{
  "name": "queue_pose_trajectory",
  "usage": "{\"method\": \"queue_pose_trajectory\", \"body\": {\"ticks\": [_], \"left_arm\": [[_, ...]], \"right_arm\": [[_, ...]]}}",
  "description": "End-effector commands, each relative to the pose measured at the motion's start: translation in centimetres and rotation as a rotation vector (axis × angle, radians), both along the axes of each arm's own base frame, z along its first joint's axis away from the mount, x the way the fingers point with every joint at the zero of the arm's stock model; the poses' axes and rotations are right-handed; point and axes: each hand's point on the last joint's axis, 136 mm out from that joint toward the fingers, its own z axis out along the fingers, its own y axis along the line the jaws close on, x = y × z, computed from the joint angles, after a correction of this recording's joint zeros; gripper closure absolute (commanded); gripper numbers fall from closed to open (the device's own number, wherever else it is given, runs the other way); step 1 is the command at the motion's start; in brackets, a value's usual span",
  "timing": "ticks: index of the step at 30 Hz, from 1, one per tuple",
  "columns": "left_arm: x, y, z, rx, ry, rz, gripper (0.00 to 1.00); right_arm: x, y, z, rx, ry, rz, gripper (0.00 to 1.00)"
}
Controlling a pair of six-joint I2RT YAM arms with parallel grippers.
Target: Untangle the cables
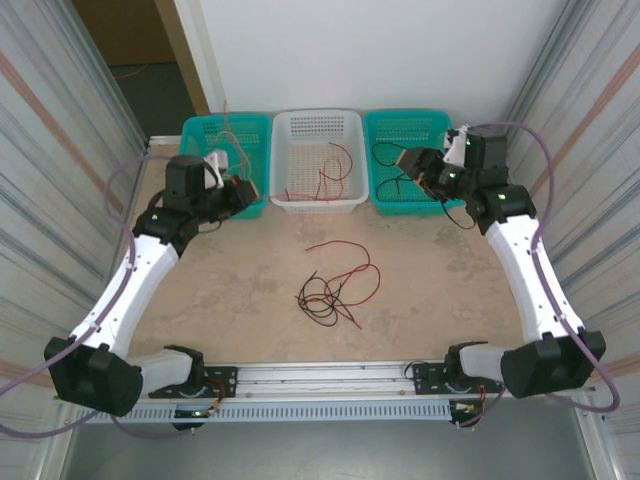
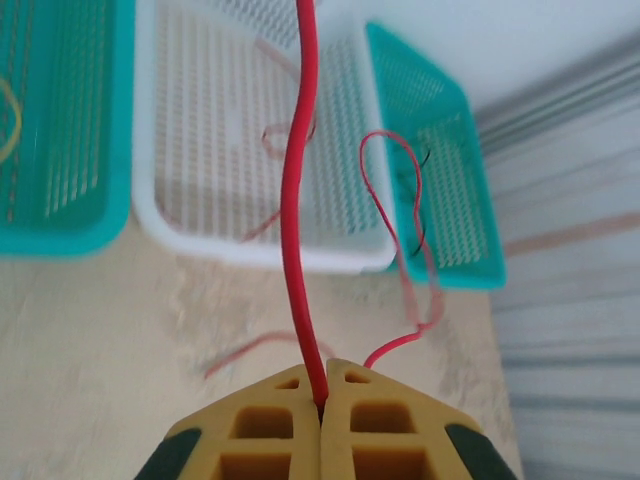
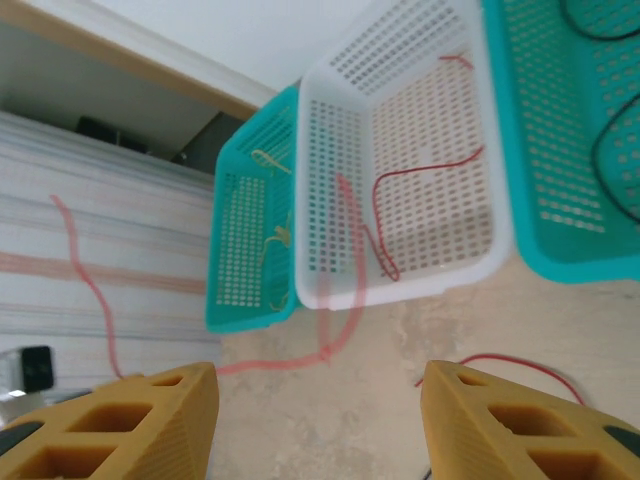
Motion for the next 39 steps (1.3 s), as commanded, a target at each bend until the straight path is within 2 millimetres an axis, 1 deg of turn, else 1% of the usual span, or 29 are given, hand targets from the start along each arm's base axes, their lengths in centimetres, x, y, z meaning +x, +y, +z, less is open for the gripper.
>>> {"method": "queue_pose_trajectory", "body": {"ticks": [1, 3, 4, 6, 8, 11, 13, 15, 19, 23, 25, 26, 27, 31, 34, 35, 36, 38, 39], "left_arm": [[3.3, -0.3, 5.4, -0.059, -0.15, 0.036, 1.0], [5.1, -0.5, 6.6, -0.06, -0.184, 0.05, 1.0], [6.2, -0.6, 6.8, -0.054, -0.192, 0.056, 1.0], [8.5, -1.1, 6.4, -0.04, -0.184, 0.061, 1.0], [10.6, -1.4, 5.6, -0.023, -0.171, 0.076, 1.0], [13.2, -1.9, 4.3, 0.017, -0.165, 0.099, 1.0], [14.6, -2.6, 3.3, 0.039, -0.166, 0.102, 1.0], [15.8, -3.7, 2.3, 0.07, -0.164, 0.086, 1.0], [17.5, -5.6, -0.2, 0.222, -0.131, 0.044, 1.0], [18.3, -6.7, -3.1, 0.332, -0.07, 0.01, 1.0], [18.4, -7.8, -4.9, 0.368, -0.021, -0.04, 1.0], [18.3, -8.2, -5.3, 0.382, -0.005, -0.06, 1.0], [18.3, -8.9, -7.6, 0.403, 0.041, -0.093, 1.0], [17.5, -10.1, -11.8, 0.41, 0.167, -0.167, 1.0], [17.0, -10.2, -13.4, 0.419, 0.219, -0.193, 1.0], [16.9, -10.2, -13.7, 0.422, 0.227, -0.202, 1.0], [16.7, -10.3, -14.0, 0.424, 0.236, -0.218, 0.99], [16.4, -10.6, -14.5, 0.427, 0.255, -0.249, 0.88], [16.1, -10.7, -14.9, 0.43, 0.266, -0.266, 0.8]], "right_arm": [[-2.3, -0.8, 0.5, -0.041, -0.017, 0.014, 0.45], [-2.9, -0.8, 0.3, -0.05, -0.008, 0.024, 0.46], [-3.2, -0.7, 0.2, -0.051, -0.005, 0.03, 0.46], [-3.6, -0.8, 0.3, -0.05, -0.006, 0.033, 0.46], [-4.0, -0.7, 0.7, -0.045, -0.018, 0.036, 0.46], [-4.5, -0.5, 1.2, -0.041, -0.031, 0.046, 0.46], [-4.8, -0.3, 1.1, -0.041, -0.03, 0.054, 0.46], [-5.0, -0.1, 0.6, -0.045, -0.02, 0.062, 0.47], [-5.3, 0.0, -0.3, -0.051, 0.002, 0.071, 0.48], [-5.5, 0.0, -1.1, -0.064, 0.018, 0.071, 0.49], [-5.5, -0.1, -1.3, -0.068, 0.022, 0.07, 0.49], [-5.5, -0.1, -1.3, -0.069, 0.022, 0.07, 0.49], [-5.5, -0.1, -1.3, -0.07, 0.021, 0.071, 0.49], [-5.5, -0.1, -1.2, -0.071, 0.017, 0.073, 0.49], [-5.6, -0.1, -1.4, -0.075, 0.021, 0.075, 0.5], [-5.5, -0.1, -1.3, -0.076, 0.02, 0.074, 0.5], [-5.6, -0.1, -1.3, -0.075, 0.018, 0.077, 0.5], [-5.6, -0.1, -1.2, -0.075, 0.017, 0.078, 0.5], [-5.5, -0.1, -1.2, -0.075, 0.015, 0.077, 0.5]]}}
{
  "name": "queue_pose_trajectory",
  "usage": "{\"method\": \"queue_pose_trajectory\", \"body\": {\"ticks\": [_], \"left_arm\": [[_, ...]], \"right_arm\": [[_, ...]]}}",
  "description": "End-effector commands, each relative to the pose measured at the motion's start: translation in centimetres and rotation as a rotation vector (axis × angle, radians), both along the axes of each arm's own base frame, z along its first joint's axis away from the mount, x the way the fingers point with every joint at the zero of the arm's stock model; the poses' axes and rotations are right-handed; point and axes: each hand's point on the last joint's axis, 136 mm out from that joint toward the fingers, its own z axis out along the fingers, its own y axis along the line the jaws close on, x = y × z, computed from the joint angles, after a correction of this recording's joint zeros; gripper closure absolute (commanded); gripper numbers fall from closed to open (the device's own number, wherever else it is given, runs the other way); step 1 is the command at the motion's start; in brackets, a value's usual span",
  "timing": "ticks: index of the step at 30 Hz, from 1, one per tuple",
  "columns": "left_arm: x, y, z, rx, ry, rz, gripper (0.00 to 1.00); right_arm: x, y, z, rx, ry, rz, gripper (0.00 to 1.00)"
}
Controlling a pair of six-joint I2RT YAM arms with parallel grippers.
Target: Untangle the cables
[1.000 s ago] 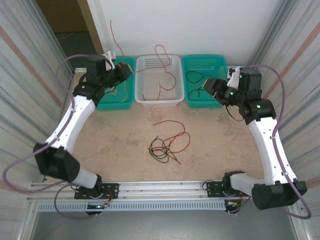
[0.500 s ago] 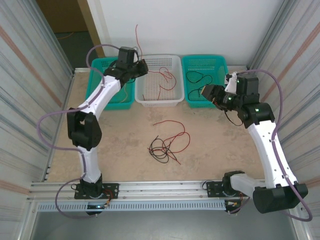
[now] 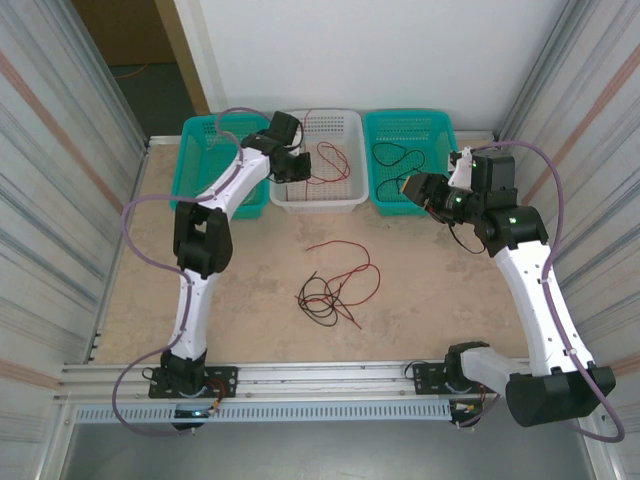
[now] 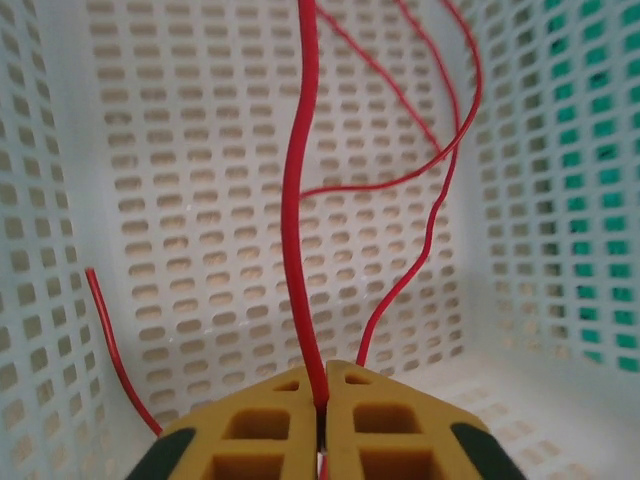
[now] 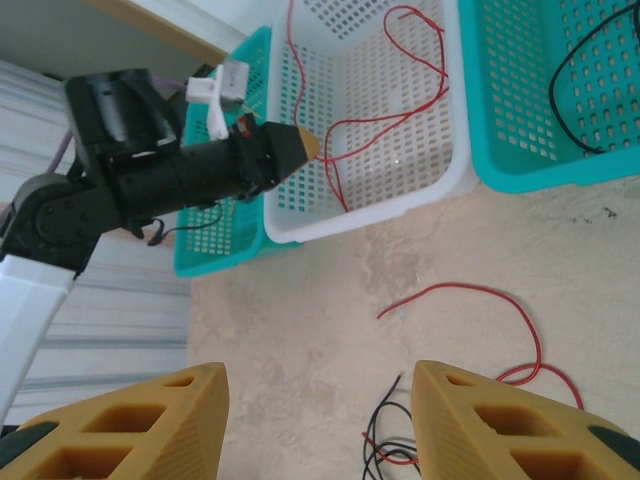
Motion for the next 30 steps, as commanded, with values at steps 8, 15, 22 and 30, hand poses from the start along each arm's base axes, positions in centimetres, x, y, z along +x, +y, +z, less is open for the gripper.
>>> {"method": "queue_pose_trajectory", "body": {"ticks": [8, 15, 22, 30], "left_arm": [[-1.8, -0.5, 4.5, 0.061, -0.037, -0.126, 0.2], [-3.0, 0.6, 8.3, 0.079, -0.084, -0.126, 0.01], [-6.9, 0.6, 15.1, 0.043, -0.201, -0.152, 0.01], [-14.6, 2.9, 21.3, -0.151, -0.408, -0.11, 0.01]], "right_arm": [[-0.6, 0.5, 1.0, -0.001, -0.035, 0.029, 0.5], [-0.6, 1.0, 1.3, -0.007, -0.043, 0.038, 0.49], [-0.5, 3.0, 0.3, -0.072, -0.02, 0.083, 0.49], [-1.8, 7.3, -9.1, -0.274, 0.183, 0.158, 0.49]]}}
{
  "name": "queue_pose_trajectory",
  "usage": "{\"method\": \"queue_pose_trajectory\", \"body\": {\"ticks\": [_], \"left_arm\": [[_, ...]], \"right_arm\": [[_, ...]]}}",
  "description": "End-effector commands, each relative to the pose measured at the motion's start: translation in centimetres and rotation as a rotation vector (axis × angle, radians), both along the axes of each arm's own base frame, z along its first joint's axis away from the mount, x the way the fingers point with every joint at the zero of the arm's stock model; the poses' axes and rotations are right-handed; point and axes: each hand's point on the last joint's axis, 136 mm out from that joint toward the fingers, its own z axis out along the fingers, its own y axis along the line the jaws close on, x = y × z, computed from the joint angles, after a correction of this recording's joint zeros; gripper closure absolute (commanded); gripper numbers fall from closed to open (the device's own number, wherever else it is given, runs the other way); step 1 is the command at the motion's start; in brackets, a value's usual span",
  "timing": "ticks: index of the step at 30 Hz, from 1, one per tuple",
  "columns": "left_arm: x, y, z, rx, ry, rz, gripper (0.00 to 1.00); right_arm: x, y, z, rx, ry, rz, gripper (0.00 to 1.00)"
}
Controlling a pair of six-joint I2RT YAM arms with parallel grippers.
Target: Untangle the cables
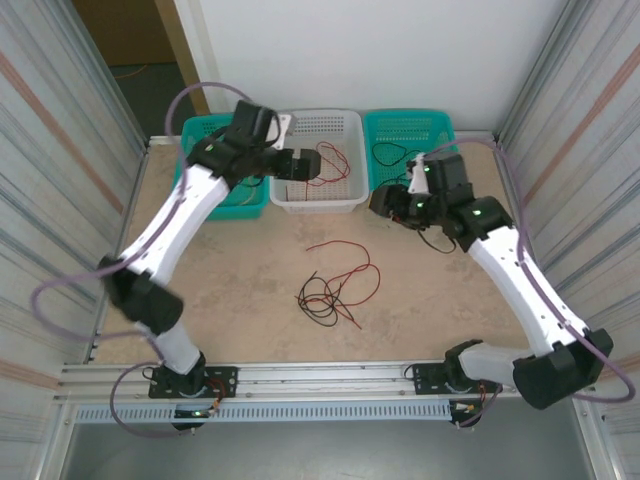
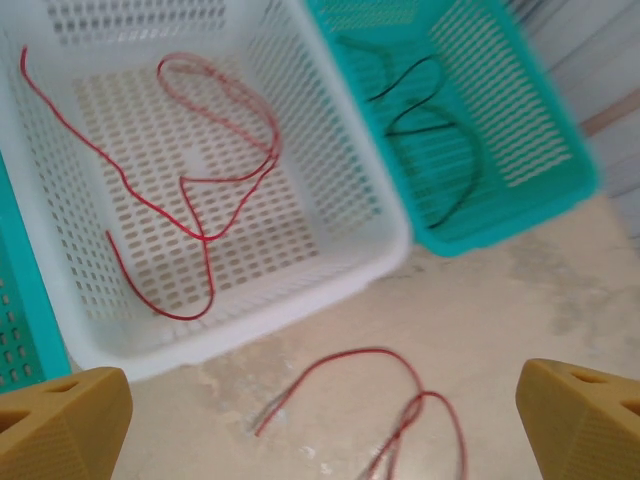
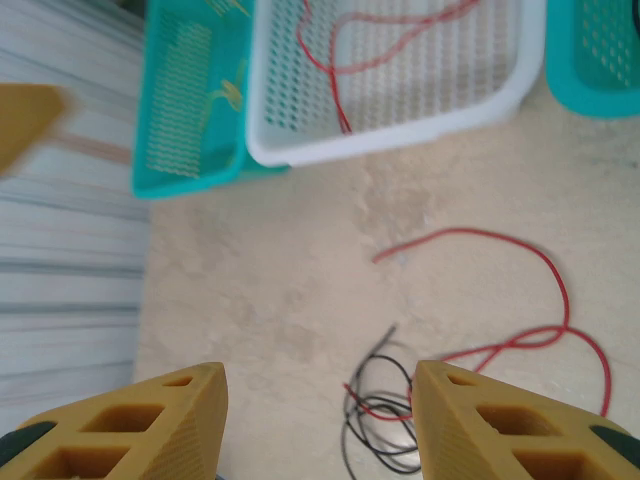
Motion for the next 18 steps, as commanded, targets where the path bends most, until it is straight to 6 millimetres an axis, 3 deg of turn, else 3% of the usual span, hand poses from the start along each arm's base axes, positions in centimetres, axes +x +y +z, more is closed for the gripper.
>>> {"method": "queue_pose_trajectory", "body": {"ticks": [1, 4, 10, 14, 18], "left_arm": [[-1.7, 1.6, 1.1, -0.093, -0.042, 0.051, 0.03], [-4.6, 3.3, -1.5, -0.123, 0.051, 0.067, 0.09], [-8.9, 5.6, -6.1, -0.193, 0.172, 0.094, 0.17], [-9.9, 6.9, -7.6, -0.194, 0.206, 0.15, 0.26], [-9.9, 7.8, -7.8, -0.219, 0.215, 0.192, 0.37]], "right_arm": [[-1.1, 0.7, -5.6, -0.158, 0.111, 0.001, 0.49], [-2.7, 2.6, -10.0, -0.22, 0.221, 0.037, 0.51], [-5.9, 7.8, -15.4, -0.308, 0.349, 0.215, 0.54], [-7.0, 10.0, -18.2, -0.394, 0.426, 0.316, 0.58], [-7.1, 10.7, -20.0, -0.458, 0.476, 0.342, 0.61]]}}
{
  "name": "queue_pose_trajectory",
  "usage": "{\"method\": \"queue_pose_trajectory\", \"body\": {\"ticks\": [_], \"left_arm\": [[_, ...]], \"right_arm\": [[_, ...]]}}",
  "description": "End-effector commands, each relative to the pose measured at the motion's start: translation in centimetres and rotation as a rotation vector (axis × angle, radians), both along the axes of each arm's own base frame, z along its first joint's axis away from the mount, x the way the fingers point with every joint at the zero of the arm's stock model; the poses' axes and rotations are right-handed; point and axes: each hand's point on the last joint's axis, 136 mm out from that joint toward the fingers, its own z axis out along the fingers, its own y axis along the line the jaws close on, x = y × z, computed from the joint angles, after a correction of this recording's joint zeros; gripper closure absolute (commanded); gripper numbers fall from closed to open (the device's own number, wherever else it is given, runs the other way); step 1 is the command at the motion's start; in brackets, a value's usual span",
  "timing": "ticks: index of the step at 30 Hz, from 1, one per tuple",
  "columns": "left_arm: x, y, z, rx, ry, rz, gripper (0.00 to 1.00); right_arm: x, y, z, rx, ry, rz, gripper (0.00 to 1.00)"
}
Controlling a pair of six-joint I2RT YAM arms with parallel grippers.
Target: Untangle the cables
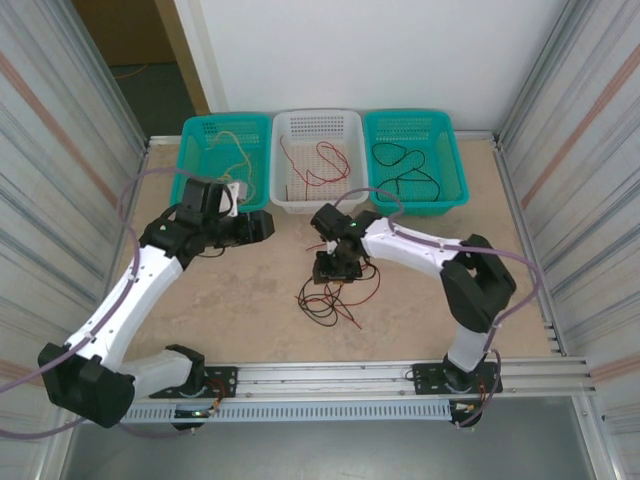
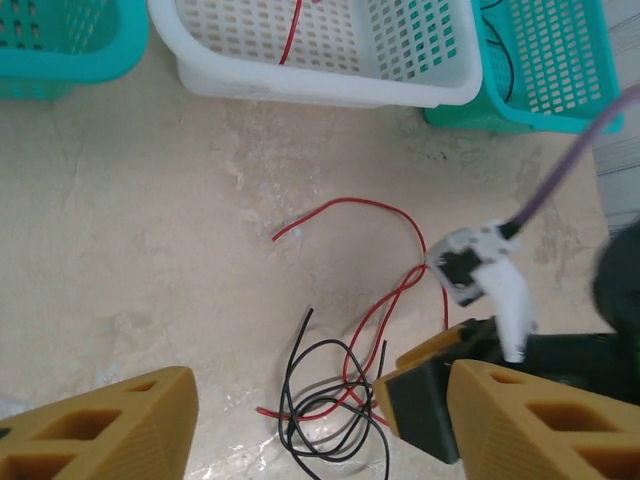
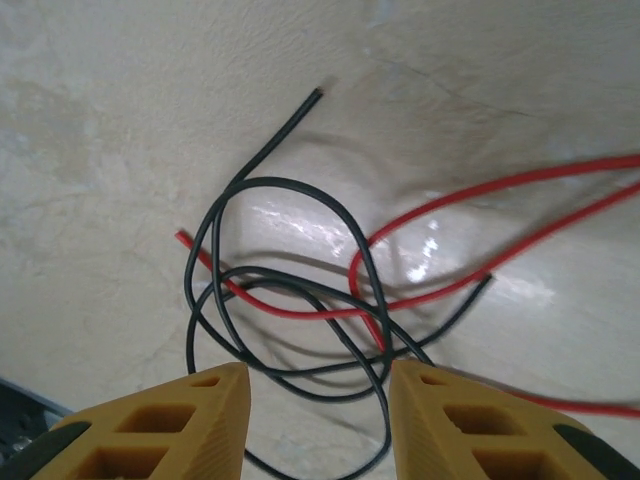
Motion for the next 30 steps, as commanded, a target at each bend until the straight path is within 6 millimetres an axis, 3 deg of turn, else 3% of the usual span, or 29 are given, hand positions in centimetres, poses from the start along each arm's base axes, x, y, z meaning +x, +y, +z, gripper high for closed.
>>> {"method": "queue_pose_trajectory", "body": {"ticks": [1, 8, 15, 18, 23, 30], "left_arm": [[0.0, 0.4, 1.2, -0.056, -0.024, 0.034, 0.38], [-0.2, 0.5, 0.6, -0.063, -0.016, 0.036, 0.44], [-0.4, 0.5, -0.2, -0.068, -0.005, 0.039, 0.46], [-0.2, 0.3, -0.5, -0.077, -0.005, 0.038, 0.46], [0.1, -0.2, -0.7, -0.098, 0.006, 0.023, 0.49], [-0.3, -0.5, -1.7, -0.112, 0.03, 0.01, 0.58]], "right_arm": [[-0.3, -0.1, -0.5, -0.059, 0.037, 0.035, 0.61], [-0.4, -0.5, -3.2, -0.143, 0.11, 0.036, 0.63], [-0.3, -0.4, -4.1, -0.165, 0.133, 0.042, 0.71], [-0.3, -0.4, -4.1, -0.164, 0.135, 0.044, 0.84], [-0.1, -0.3, -3.0, -0.132, 0.089, 0.042, 0.99], [0.5, 0.0, 1.4, -0.04, -0.019, 0.024, 1.0]]}}
